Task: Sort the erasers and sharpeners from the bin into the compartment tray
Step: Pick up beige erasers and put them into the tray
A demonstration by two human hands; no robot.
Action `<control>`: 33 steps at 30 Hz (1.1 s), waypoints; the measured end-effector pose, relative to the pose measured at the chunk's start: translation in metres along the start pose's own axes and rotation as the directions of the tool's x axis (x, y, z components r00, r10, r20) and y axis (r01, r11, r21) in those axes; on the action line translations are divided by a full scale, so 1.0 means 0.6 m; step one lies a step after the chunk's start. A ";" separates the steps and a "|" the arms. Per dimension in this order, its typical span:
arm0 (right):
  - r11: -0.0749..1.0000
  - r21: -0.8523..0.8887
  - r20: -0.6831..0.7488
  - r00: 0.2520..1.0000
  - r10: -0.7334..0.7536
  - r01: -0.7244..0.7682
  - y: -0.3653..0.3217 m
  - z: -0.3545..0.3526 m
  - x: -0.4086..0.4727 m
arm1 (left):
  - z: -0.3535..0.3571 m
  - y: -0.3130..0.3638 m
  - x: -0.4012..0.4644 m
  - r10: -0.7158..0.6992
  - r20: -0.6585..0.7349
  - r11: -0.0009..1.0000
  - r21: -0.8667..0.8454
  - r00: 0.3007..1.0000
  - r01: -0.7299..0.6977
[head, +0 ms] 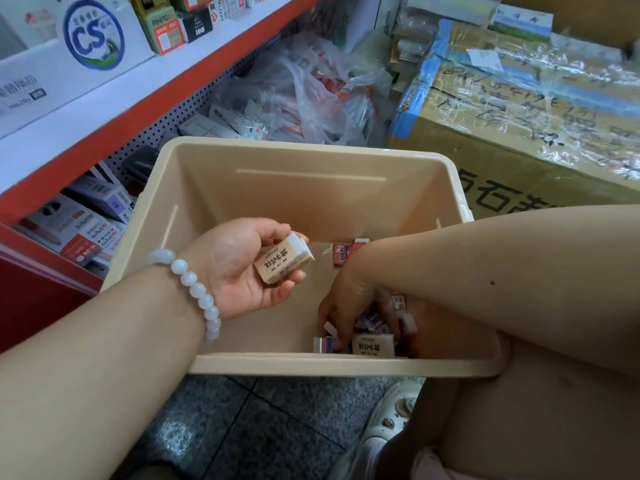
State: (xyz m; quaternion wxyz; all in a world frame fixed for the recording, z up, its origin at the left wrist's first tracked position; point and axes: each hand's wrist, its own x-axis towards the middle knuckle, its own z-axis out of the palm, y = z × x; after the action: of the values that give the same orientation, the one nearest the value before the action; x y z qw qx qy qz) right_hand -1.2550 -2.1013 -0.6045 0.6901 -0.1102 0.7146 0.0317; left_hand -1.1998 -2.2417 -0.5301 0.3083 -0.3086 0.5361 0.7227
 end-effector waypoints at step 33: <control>0.636 0.464 -0.388 0.787 -0.480 0.616 0.022 -0.085 -0.197 | -0.009 0.007 0.006 0.013 -0.146 0.944 -0.325 0.989 -0.060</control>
State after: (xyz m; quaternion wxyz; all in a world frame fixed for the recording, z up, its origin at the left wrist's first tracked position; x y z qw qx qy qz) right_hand -1.3051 -2.0848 -0.4861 0.5797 -0.1152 0.6960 -0.4078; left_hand -1.2046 -2.2474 -0.5314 0.2001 -0.3963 0.4342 0.7838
